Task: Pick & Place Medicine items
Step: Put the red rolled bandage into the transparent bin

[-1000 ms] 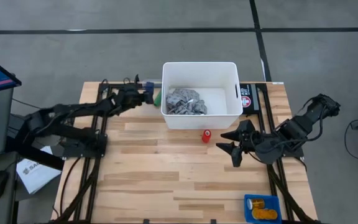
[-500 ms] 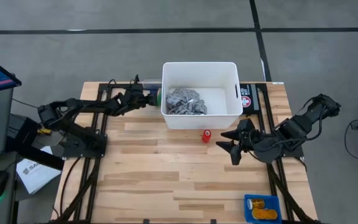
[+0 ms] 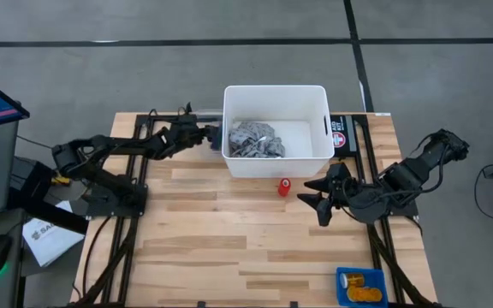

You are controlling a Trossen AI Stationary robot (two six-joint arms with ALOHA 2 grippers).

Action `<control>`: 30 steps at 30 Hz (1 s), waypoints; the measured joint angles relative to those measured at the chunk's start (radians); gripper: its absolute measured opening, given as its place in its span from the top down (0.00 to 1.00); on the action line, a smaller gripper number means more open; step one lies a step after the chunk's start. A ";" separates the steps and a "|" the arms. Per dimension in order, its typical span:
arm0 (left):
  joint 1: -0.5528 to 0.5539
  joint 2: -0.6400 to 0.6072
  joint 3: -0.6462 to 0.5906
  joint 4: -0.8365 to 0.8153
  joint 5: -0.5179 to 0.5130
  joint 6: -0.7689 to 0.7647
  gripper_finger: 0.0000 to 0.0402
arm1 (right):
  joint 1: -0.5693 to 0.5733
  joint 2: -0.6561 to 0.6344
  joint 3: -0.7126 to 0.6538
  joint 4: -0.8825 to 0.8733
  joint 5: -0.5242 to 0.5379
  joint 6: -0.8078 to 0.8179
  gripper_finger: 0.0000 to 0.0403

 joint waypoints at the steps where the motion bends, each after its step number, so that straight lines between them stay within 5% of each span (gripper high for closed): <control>1: 0.000 0.000 0.000 0.011 -0.002 0.000 0.37 | 0.000 0.000 0.000 0.000 0.000 0.000 0.43; 5: 0.000 0.000 0.000 0.057 -0.004 0.010 0.29 | -0.001 0.000 0.000 -0.001 0.000 -0.003 0.43; 9: -0.014 -0.063 0.001 0.108 0.046 0.195 0.27 | 0.000 0.000 0.000 -0.005 -0.002 0.000 0.43; 16: -0.142 -0.383 0.002 -0.051 0.031 0.591 0.28 | 0.011 0.000 0.000 -0.013 -0.026 0.017 0.43; 20: -0.281 -0.585 0.001 -0.221 0.012 0.681 0.28 | 0.040 0.007 0.000 -0.085 -0.028 0.083 0.43; 26: -0.527 -0.763 0.001 -0.335 -0.212 0.693 0.28 | 0.054 0.113 -0.002 -0.302 -0.041 0.205 0.43; 30: -0.655 -0.780 0.001 -0.330 -0.338 0.738 0.28 | 0.012 0.189 -0.065 -0.194 -0.086 0.081 0.43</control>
